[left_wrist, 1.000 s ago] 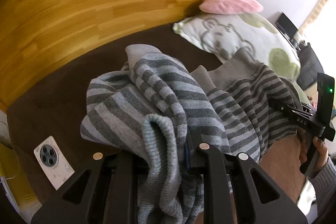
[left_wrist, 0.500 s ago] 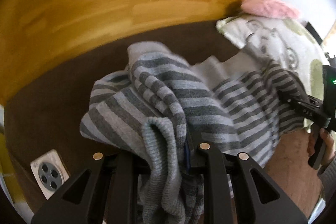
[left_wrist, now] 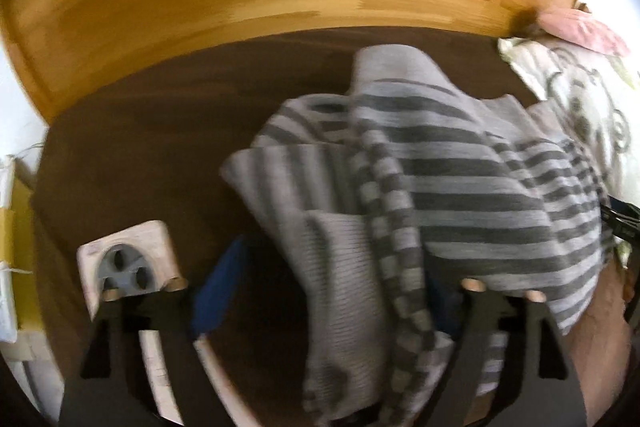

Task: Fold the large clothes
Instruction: 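Lower the hoodie bundle onto the bed and open both grippers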

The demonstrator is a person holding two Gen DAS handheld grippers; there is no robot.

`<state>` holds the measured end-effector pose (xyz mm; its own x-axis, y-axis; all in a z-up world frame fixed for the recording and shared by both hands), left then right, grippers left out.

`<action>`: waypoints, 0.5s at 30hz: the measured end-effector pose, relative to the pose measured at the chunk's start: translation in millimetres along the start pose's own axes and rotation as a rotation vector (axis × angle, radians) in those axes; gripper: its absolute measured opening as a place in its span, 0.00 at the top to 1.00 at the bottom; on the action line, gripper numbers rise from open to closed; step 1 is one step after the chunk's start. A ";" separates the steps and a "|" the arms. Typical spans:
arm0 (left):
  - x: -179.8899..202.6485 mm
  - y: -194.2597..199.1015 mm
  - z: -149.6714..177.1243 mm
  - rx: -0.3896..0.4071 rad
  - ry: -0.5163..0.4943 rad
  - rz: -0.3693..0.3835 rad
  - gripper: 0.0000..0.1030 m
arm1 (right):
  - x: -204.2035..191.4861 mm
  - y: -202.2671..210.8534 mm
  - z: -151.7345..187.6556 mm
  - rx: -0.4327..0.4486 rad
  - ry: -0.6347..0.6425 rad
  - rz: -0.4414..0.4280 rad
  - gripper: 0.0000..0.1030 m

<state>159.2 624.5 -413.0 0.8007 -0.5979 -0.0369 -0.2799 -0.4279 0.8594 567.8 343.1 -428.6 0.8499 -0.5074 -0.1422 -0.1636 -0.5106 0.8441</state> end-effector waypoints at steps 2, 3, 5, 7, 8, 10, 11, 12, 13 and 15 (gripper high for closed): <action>-11.8 7.0 -0.9 0.004 0.032 -0.006 0.14 | 4.6 5.9 1.6 0.005 0.003 0.010 0.18; -17.2 11.2 -1.8 0.003 0.042 -0.012 0.13 | 5.8 11.8 1.4 0.012 0.006 0.018 0.18; -26.4 17.3 -2.1 0.002 0.043 -0.039 0.09 | 7.6 22.9 1.5 0.021 0.010 0.037 0.18; -33.4 25.9 -1.7 -0.012 0.025 -0.066 0.08 | 9.4 34.9 2.1 0.017 0.013 0.058 0.18; -36.1 30.2 -1.1 -0.013 0.019 -0.075 0.08 | 9.6 41.8 2.1 0.015 0.022 0.068 0.18; -41.5 39.1 -3.1 -0.008 0.004 -0.103 0.08 | 12.5 49.8 0.5 0.006 0.036 0.086 0.18; -44.7 41.0 -3.5 -0.015 0.004 -0.116 0.08 | 14.0 54.4 0.5 -0.003 0.043 0.091 0.18; -49.8 43.1 -4.5 -0.022 0.012 -0.126 0.08 | 15.9 59.5 0.7 -0.012 0.044 0.094 0.17; -53.8 46.2 -5.9 -0.027 0.025 -0.119 0.08 | 19.5 65.6 1.3 -0.018 0.043 0.108 0.17; -61.6 54.3 -8.7 -0.025 0.053 -0.119 0.08 | 32.4 81.0 -1.3 -0.018 0.037 0.130 0.17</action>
Point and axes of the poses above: each gripper's, at about its wrist camera, not at the fingertips, and y roughly against the way its jaws point, x to its right, z to its underside, the point moved 10 cm from there along -y, roughly the way its jaws point, and after that the axes turned 9 degrees about -z, right-handed, at the moved point
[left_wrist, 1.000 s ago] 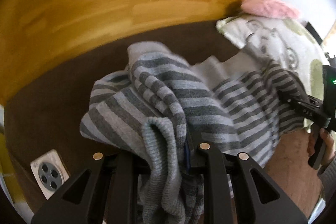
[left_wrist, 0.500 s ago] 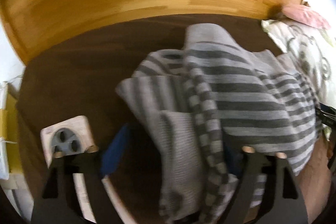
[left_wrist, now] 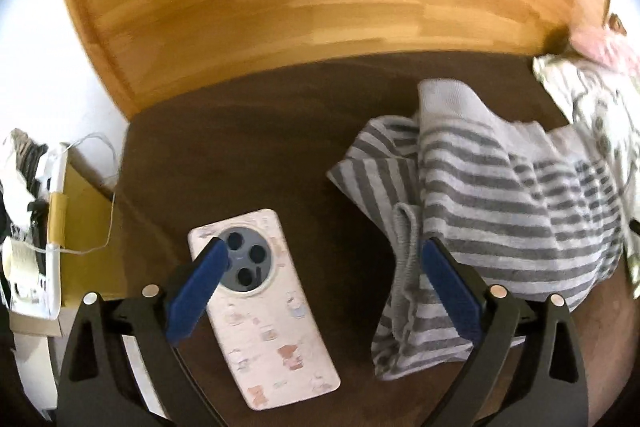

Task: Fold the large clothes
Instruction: 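Lower the hoodie bundle onto the bed and open both grippers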

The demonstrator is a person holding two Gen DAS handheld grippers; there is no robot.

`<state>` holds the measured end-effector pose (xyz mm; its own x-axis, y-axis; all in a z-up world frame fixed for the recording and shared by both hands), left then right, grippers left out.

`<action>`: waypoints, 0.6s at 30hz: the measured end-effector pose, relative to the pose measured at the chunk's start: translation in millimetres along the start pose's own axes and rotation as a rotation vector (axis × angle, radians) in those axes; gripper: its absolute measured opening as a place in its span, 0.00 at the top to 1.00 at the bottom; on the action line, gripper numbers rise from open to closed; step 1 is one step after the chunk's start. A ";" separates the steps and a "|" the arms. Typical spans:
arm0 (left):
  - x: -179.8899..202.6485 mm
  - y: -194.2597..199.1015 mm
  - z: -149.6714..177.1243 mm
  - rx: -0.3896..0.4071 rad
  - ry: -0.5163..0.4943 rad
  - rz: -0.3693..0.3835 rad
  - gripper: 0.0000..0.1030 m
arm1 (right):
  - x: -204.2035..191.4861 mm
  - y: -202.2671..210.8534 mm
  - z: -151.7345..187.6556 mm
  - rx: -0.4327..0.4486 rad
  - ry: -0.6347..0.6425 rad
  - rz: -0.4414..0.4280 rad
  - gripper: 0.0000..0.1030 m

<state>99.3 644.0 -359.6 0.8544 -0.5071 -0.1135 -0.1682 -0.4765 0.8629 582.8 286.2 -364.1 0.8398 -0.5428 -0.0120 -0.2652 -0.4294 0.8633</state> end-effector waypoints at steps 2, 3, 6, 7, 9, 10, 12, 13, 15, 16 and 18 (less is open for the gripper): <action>-3.3 8.8 -4.0 0.004 0.018 0.014 0.08 | 11.7 16.1 -0.9 0.018 -0.030 0.014 0.17; -1.9 17.0 -7.3 0.012 0.018 0.023 0.08 | 13.8 26.0 -3.9 0.043 -0.049 0.002 0.17; 16.2 32.5 -12.3 0.020 -0.017 0.047 0.08 | 1.4 46.6 -9.9 0.093 -0.077 -0.060 0.27; 25.1 37.2 -13.1 0.018 -0.029 0.058 0.08 | -6.3 49.1 -9.9 0.093 -0.082 -0.089 0.33; 49.6 50.1 -15.4 0.027 -0.054 0.094 0.07 | -25.5 49.9 -7.2 0.088 -0.080 -0.134 0.40; 58.0 55.2 -15.7 0.037 -0.065 0.102 0.06 | -36.3 48.1 -4.2 0.082 -0.078 -0.149 0.44; 81.7 67.0 -13.4 0.058 -0.110 0.112 0.06 | -57.2 42.1 3.0 0.058 -0.084 -0.178 0.50; 93.2 70.3 -10.5 0.055 -0.131 0.124 0.06 | -69.3 40.2 9.6 0.045 -0.086 -0.188 0.50; 111.5 76.7 -3.1 0.050 -0.158 0.143 0.06 | -85.9 39.8 18.3 0.043 -0.086 -0.194 0.48; 119.3 79.9 1.4 0.051 -0.177 0.146 0.06 | -96.3 40.2 22.8 0.040 -0.086 -0.208 0.43; 133.9 83.1 11.0 0.046 -0.222 0.147 0.06 | -107.8 43.7 28.3 0.042 -0.081 -0.194 0.27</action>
Point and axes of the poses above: each gripper's, at about its wrist camera, not at the fingertips, and y roughly against the way its jaws point, x to its right, z to its underside, the point moved 10 cm from there along -y, roughly the way its jaws point, and after that the axes turned 9 degrees about -z, right-handed, at the moved point
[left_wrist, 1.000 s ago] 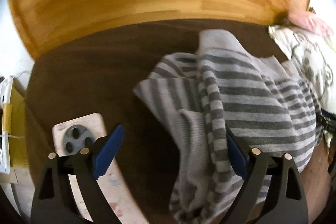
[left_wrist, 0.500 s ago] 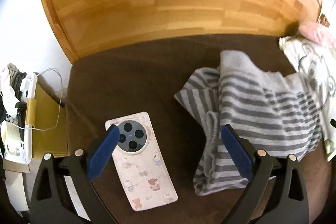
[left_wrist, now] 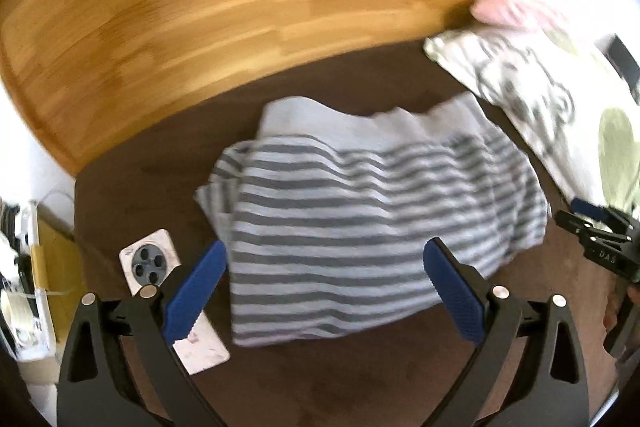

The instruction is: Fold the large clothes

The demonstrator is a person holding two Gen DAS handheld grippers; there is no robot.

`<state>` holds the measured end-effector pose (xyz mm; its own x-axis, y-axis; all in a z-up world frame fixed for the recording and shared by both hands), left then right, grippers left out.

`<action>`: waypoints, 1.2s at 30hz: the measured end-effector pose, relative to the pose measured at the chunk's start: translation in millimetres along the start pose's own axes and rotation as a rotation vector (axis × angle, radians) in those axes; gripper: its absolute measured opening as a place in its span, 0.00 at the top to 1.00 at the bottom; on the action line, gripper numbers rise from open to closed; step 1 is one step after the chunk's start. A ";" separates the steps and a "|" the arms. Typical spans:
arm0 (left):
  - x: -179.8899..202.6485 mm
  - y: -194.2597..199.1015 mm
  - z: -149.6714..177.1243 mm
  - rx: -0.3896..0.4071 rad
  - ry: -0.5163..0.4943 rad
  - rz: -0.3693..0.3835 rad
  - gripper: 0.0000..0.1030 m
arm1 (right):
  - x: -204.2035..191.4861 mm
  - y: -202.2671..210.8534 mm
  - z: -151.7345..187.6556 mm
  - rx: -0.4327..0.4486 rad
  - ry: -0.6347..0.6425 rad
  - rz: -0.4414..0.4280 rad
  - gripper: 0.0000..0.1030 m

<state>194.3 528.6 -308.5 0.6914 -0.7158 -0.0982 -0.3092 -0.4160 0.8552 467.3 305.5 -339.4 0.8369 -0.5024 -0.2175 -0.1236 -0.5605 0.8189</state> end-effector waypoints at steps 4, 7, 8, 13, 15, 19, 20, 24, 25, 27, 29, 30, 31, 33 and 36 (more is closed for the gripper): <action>15.6 3.7 11.2 -0.024 -0.020 0.025 0.06 | -17.0 11.1 4.7 0.014 0.015 0.013 0.17; 15.1 12.8 13.6 -0.018 -0.022 0.018 0.06 | -20.2 26.6 2.0 0.024 0.006 0.020 0.12; 14.7 16.9 13.4 -0.014 -0.024 0.013 0.06 | -20.5 32.7 0.9 0.027 0.004 0.024 0.12; 13.6 49.5 9.6 0.011 -0.076 -0.026 0.06 | -28.0 71.8 -7.7 0.055 0.000 0.041 0.11; 14.0 64.7 8.5 0.028 -0.088 -0.033 0.06 | -34.9 89.0 -11.3 0.072 0.001 0.042 0.08; 15.0 91.2 9.2 0.053 -0.093 -0.026 0.06 | -46.4 118.8 -12.7 0.110 -0.003 0.070 0.06; 14.0 98.7 10.3 0.061 -0.093 -0.031 0.06 | -49.3 124.4 -11.5 0.114 -0.005 0.073 0.06; 9.1 121.6 17.3 0.077 -0.076 -0.036 0.06 | -61.8 146.7 -0.9 0.125 -0.024 0.077 0.06; 8.3 125.0 19.7 0.077 -0.070 -0.033 0.06 | -64.3 152.1 3.4 0.126 -0.027 0.083 0.06; 4.7 130.5 25.3 0.072 -0.057 -0.018 0.06 | -67.5 158.7 9.7 0.127 -0.029 0.093 0.06; 0.3 131.2 31.0 0.064 -0.042 -0.010 0.06 | -70.2 164.8 15.3 0.135 -0.029 0.107 0.06; -0.3 130.4 33.1 0.061 -0.037 -0.006 0.06 | -71.4 167.4 18.3 0.138 -0.030 0.110 0.06; -1.0 129.3 35.6 0.057 -0.035 -0.004 0.06 | -72.3 168.3 20.8 0.138 -0.031 0.110 0.06; -2.4 126.1 40.8 0.056 -0.038 -0.007 0.06 | -73.3 169.2 23.7 0.146 -0.033 0.115 0.06; -2.9 120.8 46.2 0.056 -0.043 -0.009 0.06 | -74.4 165.8 25.8 0.155 -0.035 0.120 0.06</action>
Point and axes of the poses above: each gripper's, at about its wrist camera, not at the fingertips, and y roughly against the way its jaws point, x to its right, z to its underside, the point moved 10 cm from there along -y, roughly the way its jaws point, and after that the axes turned 9 degrees about -z, right-handed, at the moved point
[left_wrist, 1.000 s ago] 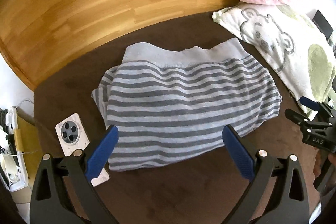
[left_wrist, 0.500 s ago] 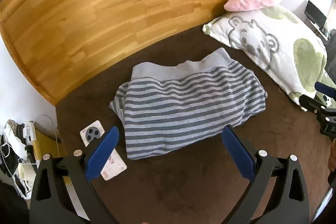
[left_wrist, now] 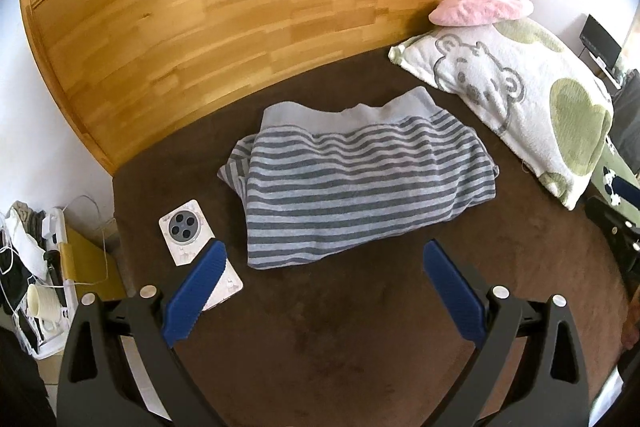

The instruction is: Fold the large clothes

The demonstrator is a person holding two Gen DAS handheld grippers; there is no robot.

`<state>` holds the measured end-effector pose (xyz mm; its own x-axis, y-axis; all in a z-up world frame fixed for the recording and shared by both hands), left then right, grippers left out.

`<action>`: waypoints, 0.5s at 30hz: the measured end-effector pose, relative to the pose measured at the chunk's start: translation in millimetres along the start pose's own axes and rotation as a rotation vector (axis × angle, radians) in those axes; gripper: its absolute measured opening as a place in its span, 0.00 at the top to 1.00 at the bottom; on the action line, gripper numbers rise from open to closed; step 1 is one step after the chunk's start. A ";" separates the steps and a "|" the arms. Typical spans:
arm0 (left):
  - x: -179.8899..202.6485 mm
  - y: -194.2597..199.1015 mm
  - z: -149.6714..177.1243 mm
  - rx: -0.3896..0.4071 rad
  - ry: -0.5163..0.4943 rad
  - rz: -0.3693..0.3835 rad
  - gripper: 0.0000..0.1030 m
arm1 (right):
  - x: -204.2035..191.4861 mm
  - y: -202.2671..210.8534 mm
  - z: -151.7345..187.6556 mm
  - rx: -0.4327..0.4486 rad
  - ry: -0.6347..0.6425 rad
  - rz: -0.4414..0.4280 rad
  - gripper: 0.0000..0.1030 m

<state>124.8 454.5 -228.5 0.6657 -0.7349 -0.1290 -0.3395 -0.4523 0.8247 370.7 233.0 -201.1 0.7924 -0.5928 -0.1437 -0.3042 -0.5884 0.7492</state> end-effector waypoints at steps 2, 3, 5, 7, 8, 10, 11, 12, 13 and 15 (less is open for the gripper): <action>0.3 -3.6 1.8 0.006 -0.002 0.000 0.06 | -2.3 -2.8 1.2 0.008 -0.001 -0.004 0.06; 0.6 -5.8 2.4 0.012 -0.001 0.001 0.06 | -3.5 -6.9 2.4 0.006 -0.004 -0.007 0.06; 2.4 -12.8 2.6 0.015 -0.004 0.002 0.06 | -3.4 -12.5 3.8 0.005 -0.004 -0.008 0.06; 2.5 -17.9 2.1 0.019 -0.011 -0.001 0.06 | -4.9 -20.9 5.8 0.003 -0.006 -0.009 0.06; 3.3 -21.4 0.6 0.028 -0.018 -0.004 0.06 | -5.4 -24.1 6.8 0.005 -0.006 -0.005 0.06; 4.5 -24.9 -1.3 0.036 -0.026 -0.005 0.06 | -7.5 -31.7 9.2 -0.002 -0.011 -0.009 0.06; 5.2 -26.6 -2.5 0.037 -0.031 -0.005 0.06 | -8.2 -34.1 10.2 -0.003 -0.015 -0.010 0.06; 5.7 -28.3 -3.9 0.039 -0.038 -0.004 0.06 | -9.8 -36.5 11.1 -0.003 -0.017 -0.011 0.06; 6.2 -28.5 -4.6 0.041 -0.041 -0.004 0.06 | -10.4 -37.6 11.3 -0.001 -0.018 -0.009 0.06; 6.4 -28.6 -6.0 0.045 -0.051 -0.007 0.06 | -12.8 -38.9 13.3 -0.003 -0.020 -0.012 0.06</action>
<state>142.7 465.8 -249.6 0.6337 -0.7561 -0.1634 -0.3655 -0.4789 0.7981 365.4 256.1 -237.0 0.7857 -0.5961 -0.1656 -0.2927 -0.5940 0.7493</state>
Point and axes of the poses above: each gripper's, at about its wrist camera, not at the fingertips, and y roughly against the way its jaws point, x to its right, z to its underside, the point moved 10 cm from there along -y, roughly the way its jaws point, and after that the axes turned 9 degrees about -z, right-handed, at the moved point
